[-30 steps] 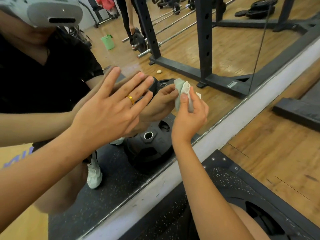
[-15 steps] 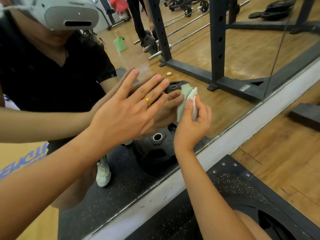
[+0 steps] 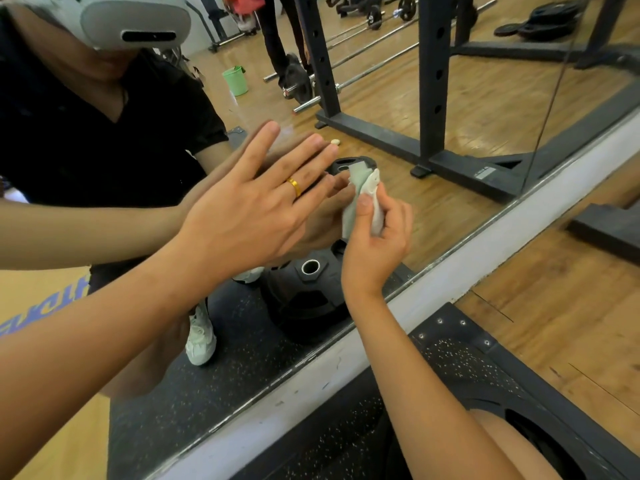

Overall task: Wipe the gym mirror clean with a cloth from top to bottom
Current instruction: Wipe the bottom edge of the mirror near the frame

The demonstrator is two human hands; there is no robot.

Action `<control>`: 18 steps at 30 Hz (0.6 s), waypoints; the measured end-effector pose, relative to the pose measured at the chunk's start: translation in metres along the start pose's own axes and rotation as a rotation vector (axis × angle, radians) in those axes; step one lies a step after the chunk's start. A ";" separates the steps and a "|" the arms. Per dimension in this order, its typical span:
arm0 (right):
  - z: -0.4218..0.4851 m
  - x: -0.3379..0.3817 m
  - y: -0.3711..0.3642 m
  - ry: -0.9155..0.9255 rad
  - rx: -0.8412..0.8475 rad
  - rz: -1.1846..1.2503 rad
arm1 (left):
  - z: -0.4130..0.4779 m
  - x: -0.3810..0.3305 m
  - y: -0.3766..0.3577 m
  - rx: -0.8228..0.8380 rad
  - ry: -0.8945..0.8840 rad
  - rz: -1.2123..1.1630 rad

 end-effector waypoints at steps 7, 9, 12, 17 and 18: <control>0.009 -0.011 0.002 0.137 0.011 -0.080 | -0.042 0.009 0.036 -0.055 0.080 -0.237; 0.004 -0.011 0.001 0.120 -0.029 -0.047 | -0.084 0.014 0.049 -0.028 0.123 -0.201; 0.002 -0.009 -0.002 0.075 -0.084 -0.015 | -0.135 0.030 0.055 0.045 0.188 -0.152; -0.008 0.012 -0.007 -0.036 -0.098 0.061 | -0.153 0.033 0.046 0.058 0.119 -0.024; -0.013 0.023 -0.012 -0.019 -0.065 0.088 | -0.154 0.032 0.044 0.055 0.119 -0.016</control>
Point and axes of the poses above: each hand's wrist, its own z-axis towards the middle knuckle, its own y-axis out of the back of the hand, x = y × z, the point moved 5 cm from there along z, towards the middle knuckle, and after that the axes turned 6 degrees about -x, right-handed, at the moved point
